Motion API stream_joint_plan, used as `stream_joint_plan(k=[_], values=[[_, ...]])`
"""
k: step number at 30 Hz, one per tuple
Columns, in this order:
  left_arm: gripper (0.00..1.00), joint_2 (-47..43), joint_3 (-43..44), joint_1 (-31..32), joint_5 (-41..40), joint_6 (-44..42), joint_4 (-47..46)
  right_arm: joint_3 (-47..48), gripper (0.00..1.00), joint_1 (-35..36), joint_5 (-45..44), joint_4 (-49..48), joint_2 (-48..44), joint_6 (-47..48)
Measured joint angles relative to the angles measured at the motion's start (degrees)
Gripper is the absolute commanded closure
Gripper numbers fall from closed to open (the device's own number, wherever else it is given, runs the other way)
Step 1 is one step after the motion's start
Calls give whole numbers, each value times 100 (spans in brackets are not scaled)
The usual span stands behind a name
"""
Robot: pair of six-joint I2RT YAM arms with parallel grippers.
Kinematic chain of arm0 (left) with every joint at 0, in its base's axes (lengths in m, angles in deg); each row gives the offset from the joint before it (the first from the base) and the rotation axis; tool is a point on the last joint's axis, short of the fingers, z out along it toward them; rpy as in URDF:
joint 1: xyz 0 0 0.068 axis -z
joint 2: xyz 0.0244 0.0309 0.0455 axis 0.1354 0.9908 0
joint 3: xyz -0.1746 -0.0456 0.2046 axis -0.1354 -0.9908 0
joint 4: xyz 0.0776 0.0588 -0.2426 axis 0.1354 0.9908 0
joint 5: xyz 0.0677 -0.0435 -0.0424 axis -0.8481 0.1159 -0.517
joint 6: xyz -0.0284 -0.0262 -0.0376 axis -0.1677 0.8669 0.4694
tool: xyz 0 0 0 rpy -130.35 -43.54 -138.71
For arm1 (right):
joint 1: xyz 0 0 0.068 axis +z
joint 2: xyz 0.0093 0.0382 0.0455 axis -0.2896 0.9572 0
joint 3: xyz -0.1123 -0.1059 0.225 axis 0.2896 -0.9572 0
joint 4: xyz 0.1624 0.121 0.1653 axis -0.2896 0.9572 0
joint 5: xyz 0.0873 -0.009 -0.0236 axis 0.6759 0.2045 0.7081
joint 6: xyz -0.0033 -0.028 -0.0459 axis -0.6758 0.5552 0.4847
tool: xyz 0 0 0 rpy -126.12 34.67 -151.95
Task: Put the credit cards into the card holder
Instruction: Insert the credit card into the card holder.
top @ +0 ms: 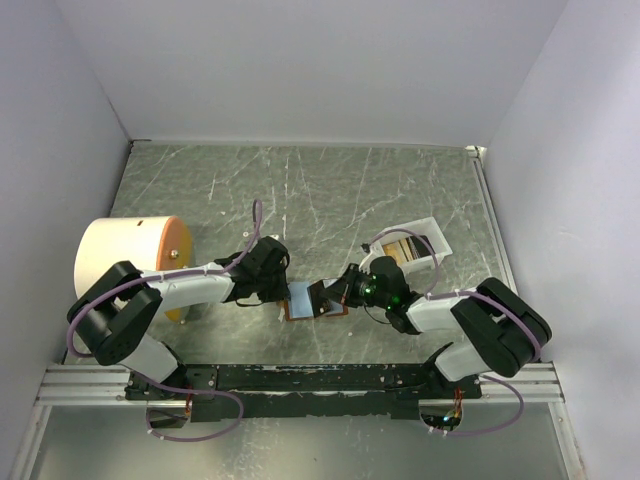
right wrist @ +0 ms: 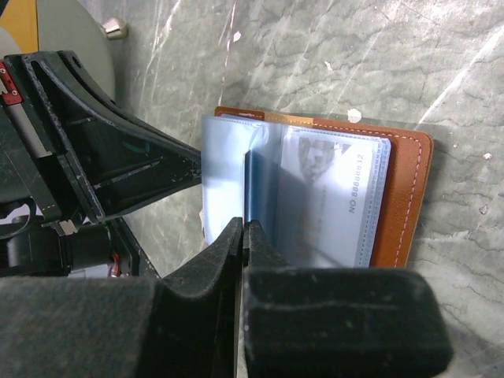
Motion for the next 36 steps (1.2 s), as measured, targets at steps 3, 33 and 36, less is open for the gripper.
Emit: stream_joint_plan(k=[3,33,36], values=[[89,-2,0,0,0,-2,-2,-13,100,-2,-7,-61,20,9],[90,0,0,0,2,-9,-11,-345,100,-114,-20,-1408,782,-188],[90,0,-2,0,4,-7,-17,-470,100,-114,-28,-1685,881,-302]])
